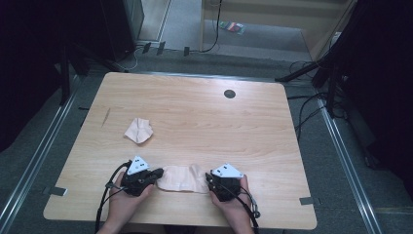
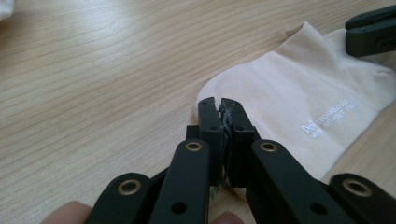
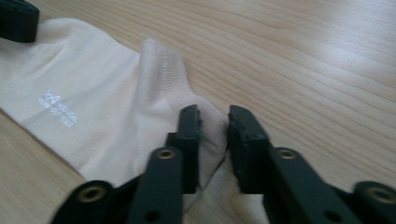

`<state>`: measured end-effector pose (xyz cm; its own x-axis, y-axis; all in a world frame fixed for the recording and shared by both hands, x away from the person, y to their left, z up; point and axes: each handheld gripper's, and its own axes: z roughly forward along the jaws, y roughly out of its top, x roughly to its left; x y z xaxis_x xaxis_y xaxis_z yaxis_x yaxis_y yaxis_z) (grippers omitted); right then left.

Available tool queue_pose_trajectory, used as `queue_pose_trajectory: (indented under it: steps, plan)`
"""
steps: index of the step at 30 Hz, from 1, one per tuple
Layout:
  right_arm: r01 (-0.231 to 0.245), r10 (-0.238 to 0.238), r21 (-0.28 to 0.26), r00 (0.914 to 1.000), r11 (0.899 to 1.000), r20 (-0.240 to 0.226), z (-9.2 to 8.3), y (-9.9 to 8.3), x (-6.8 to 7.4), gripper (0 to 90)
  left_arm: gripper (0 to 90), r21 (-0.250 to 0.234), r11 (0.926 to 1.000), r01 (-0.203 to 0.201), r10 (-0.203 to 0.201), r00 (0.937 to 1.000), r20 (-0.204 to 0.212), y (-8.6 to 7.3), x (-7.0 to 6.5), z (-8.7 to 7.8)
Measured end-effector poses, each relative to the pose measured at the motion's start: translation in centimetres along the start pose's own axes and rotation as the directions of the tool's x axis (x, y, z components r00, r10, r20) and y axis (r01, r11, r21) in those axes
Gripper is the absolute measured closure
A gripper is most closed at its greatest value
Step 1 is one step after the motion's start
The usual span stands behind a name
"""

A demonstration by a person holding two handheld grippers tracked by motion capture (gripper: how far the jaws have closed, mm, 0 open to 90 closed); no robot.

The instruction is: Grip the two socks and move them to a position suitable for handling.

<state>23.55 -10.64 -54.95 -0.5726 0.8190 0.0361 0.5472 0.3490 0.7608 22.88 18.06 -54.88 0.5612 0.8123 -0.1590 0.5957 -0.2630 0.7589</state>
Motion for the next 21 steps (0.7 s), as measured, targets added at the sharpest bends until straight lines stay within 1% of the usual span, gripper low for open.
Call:
queue_pose_trajectory:
  steps: [1, 2, 5, 6, 7, 9, 10, 11, 12, 14, 16, 17, 18, 19, 20, 21]
  plan:
    - [0.009, -0.009, 0.004, 1.0, 1.0, -0.002, 0.0, 0.0, 0.2, 85.1, 89.5, -0.001, 1.0, 0.001, -0.001, 1.0, -0.001, 0.0, -0.1, -0.1]
    - [0.023, -0.023, 0.013, 0.9996, 1.0, 0.017, -0.1, 0.1, 0.4, 86.8, 89.9, 0.004, 1.0, -0.003, 0.003, 1.0, -0.002, -0.1, -0.1, -0.2]
    - [0.026, -0.027, 0.023, 0.9992, 0.999, 0.03, -0.3, 0.1, 0.4, 87.3, 90.0, 0.009, 0.9999, -0.01, 0.01, 0.9999, -0.012, -0.3, -0.2, -0.4]
    - [0.02, -0.021, 0.029, 0.999, 0.999, 0.038, -0.5, 0.1, 0.4, 87.6, 90.0, 0.014, 0.9998, -0.013, 0.013, 0.9998, -0.012, -0.4, -0.2, -0.5]
    - [-0.002, 0.0, 0.042, 0.9987, 0.999, 0.051, -0.8, 0.0, 0.1, 88.0, 90.0, 0.014, 0.9997, -0.017, 0.017, 0.9998, -0.011, -0.5, -0.3, -0.6]
    - [-0.01, 0.007, 0.053, 0.9982, 0.999, 0.059, -1.0, -0.1, -0.2, 88.2, 90.0, 0.019, 0.9996, -0.019, 0.019, 0.9997, -0.014, -0.5, -0.3, -0.7]
    - [-0.01, 0.007, 0.053, 0.9982, 0.999, 0.059, -1.0, -0.1, -0.2, 88.2, 90.0, 0.022, 0.9995, -0.024, 0.024, 0.9997, -0.008, -0.6, -0.4, -0.8]
    - [-0.023, 0.019, 0.064, 0.9982, 0.998, 0.056, -1.3, -0.1, -0.4, 88.3, 90.0, 0.027, 0.9993, -0.026, 0.026, 0.9997, 0.0, -0.7, -0.5, -0.9]
    - [-0.023, 0.019, 0.064, 0.9982, 0.998, 0.056, -1.3, -0.1, -0.4, 88.3, 90.0, 0.027, 0.9993, -0.026, 0.026, 0.9997, 0.0, -0.7, -0.5, -0.9]
    - [-0.024, 0.022, 0.071, 0.9992, 0.997, 0.033, -1.8, -0.2, -0.2, 88.3, 90.0, 0.033, 0.9987, -0.038, 0.038, 0.9992, 0.006, -0.8, -0.8, -1.2]
    - [-0.028, 0.027, 0.068, 0.9996, 0.997, 0.008, -2.3, -0.1, 0.0, 88.3, 90.0, 0.03, 0.9989, -0.037, 0.037, 0.9993, 0.012, -0.8, -0.9, -1.5]
    - [-0.023, 0.023, 0.069, 0.9997, 0.997, -0.002, -2.6, 0.0, 0.2, 88.2, 90.0, 0.028, 0.999, -0.035, 0.035, 0.9993, 0.013, -0.8, -0.9, -1.7]
    - [-0.008, 0.009, 0.07, 0.9999, 0.998, -0.013, -2.8, 0.0, 0.3, 88.2, 90.0, 0.027, 0.9991, -0.033, 0.032, 0.9993, 0.016, -0.8, -0.8, -1.8]
    - [-0.008, 0.009, 0.07, 0.9999, 0.998, -0.013, -2.8, 0.0, 0.3, 88.2, 90.0, 0.027, 0.9991, -0.033, 0.032, 0.9993, 0.016, -0.8, -0.8, -1.8]
    - [0.004, -0.003, 0.051, 0.9997, 0.999, -0.024, -3.1, -0.1, 0.5, 85.6, 89.8, 0.026, 0.9994, -0.025, 0.024, 0.9994, 0.027, -0.8, -0.8, -1.9]
    - [0.004, -0.003, 0.051, 0.9997, 0.999, -0.024, -3.1, -0.1, 0.5, 85.6, 89.8, 0.023, 0.9996, -0.018, 0.017, 0.9994, 0.03, -0.8, -0.7, -2.0]
